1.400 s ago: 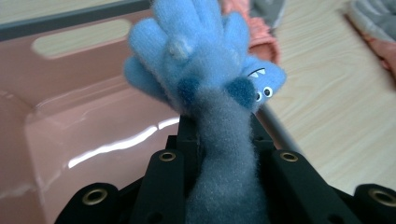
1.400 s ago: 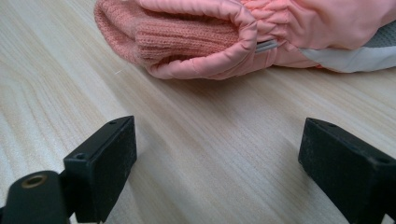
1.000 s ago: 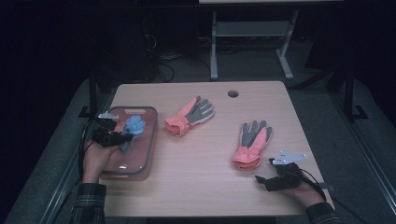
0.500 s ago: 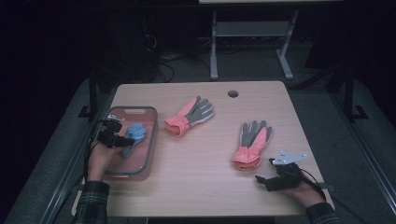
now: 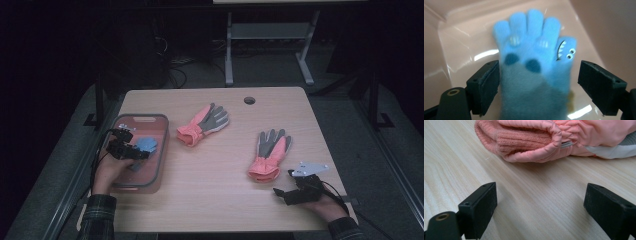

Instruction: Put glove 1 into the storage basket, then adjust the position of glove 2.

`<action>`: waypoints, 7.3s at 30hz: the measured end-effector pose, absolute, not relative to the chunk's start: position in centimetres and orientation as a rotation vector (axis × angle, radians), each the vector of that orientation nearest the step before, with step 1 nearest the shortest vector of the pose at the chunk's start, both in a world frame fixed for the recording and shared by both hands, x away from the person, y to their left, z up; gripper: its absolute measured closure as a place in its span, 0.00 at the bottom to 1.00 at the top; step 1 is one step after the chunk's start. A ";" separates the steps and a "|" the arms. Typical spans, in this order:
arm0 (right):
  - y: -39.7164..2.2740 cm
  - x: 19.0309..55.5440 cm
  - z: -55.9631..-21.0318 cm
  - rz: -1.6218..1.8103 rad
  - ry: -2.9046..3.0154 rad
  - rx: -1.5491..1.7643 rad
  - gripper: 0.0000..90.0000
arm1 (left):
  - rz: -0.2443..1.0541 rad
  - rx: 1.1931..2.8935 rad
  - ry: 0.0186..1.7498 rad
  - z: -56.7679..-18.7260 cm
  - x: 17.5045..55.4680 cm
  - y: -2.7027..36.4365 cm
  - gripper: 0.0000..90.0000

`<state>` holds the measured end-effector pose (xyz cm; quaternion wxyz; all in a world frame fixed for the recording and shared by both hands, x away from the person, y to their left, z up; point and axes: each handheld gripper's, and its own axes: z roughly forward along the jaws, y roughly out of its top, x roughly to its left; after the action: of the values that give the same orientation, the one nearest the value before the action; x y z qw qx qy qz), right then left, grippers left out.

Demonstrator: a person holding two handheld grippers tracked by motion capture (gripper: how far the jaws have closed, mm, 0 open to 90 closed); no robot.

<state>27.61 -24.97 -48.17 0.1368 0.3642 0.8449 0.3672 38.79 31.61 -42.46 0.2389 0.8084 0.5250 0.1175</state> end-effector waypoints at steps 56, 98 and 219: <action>-25.2 27.6 -47.7 1.005 2.478 1.084 0.15 | 0.211 2.289 0.822 -43.7 30.7 13.4 0.17; -23.3 35.1 -42.5 1.200 2.545 1.003 1.00 | 0.300 2.248 0.711 -47.7 28.8 15.4 0.14; -28.3 28.6 -48.2 1.046 2.379 1.144 0.15 | 0.399 2.253 0.935 -40.4 45.0 11.1 0.60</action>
<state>28.63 -28.34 -48.20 0.1504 0.3982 0.8283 0.3642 45.00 11.14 -40.40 0.3286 0.8609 0.3572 0.1525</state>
